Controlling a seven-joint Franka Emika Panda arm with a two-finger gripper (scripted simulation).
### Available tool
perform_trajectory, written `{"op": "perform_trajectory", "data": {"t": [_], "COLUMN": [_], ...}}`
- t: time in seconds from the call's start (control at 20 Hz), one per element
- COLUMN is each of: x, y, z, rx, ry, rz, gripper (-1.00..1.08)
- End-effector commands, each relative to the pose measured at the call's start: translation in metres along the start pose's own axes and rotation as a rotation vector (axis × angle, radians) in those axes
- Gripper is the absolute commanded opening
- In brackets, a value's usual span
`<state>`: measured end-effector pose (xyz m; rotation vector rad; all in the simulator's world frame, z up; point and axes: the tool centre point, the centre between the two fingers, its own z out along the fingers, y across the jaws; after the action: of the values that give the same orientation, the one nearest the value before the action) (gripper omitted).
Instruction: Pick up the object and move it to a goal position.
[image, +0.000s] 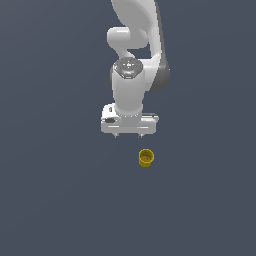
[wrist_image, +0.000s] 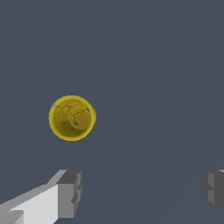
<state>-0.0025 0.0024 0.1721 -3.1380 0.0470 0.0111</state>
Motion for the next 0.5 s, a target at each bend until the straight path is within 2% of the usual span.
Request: {"op": "perform_trajectory", "data": {"t": [0.0,0.45], "x": [0.000,-0.010], "y": [0.000,-0.020], "z": [0.000,0.012], "rx": [0.000,0.020], "ry": [0.000,-0.038], "rz": [0.000,-0.048], "gripper": [1.00,1.00]}}
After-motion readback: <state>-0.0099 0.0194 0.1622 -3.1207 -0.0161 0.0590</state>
